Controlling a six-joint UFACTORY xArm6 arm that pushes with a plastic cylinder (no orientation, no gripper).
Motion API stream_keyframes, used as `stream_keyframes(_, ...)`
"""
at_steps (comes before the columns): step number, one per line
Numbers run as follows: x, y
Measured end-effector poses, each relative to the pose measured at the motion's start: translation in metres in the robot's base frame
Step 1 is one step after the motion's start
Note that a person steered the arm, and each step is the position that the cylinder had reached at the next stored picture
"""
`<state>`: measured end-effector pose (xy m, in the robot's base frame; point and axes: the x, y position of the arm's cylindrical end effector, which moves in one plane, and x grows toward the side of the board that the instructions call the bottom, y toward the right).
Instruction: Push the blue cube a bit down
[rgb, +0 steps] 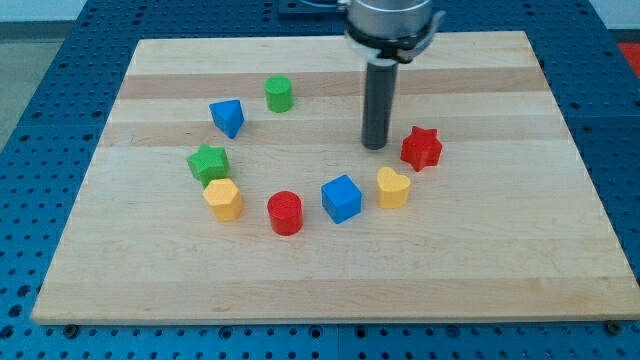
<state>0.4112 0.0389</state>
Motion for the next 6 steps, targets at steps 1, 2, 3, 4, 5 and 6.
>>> stream_keyframes(1,0.023,-0.014)
stream_keyframes(2,0.028,-0.014)
stream_keyframes(3,0.037,-0.03)
stream_keyframes(4,0.053,-0.04)
stream_keyframes(5,0.056,-0.041)
stream_keyframes(6,0.07,-0.038)
